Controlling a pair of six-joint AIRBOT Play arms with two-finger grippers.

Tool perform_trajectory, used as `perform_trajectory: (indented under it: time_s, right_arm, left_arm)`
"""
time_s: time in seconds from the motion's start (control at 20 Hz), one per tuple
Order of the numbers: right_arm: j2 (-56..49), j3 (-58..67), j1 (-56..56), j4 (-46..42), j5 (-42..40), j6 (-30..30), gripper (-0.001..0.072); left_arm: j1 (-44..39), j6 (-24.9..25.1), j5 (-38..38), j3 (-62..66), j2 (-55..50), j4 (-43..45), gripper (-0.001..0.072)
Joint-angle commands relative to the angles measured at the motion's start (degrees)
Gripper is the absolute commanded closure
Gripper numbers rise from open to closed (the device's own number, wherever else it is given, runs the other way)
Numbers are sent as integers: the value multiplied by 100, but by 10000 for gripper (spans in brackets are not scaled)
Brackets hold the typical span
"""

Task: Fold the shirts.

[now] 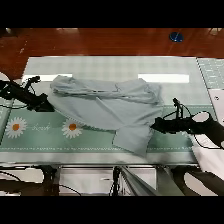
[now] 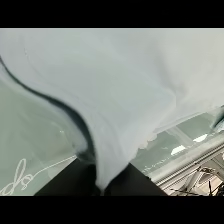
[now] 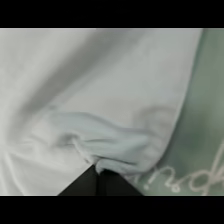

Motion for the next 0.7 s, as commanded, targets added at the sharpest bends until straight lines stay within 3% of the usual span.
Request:
perform_trajectory:
  time_s: [0.0,0.15,0.35,0.65]
  right_arm:
    - [66,264,192,264,-61,-177,688]
    - [664,1185,192,269,378,-210,689]
    - [1480,3296,192,142,404,225,690]
    - [1563,6590,192,-1086,737,1113,690]
  left_arm:
    - [7,63,-87,249,109,-216,676]
    - [4,-17,-105,1102,562,-949,677]
    - [4,-313,-109,2778,1300,-1652,678]
    - [4,-787,-2,5119,2437,-1832,677]
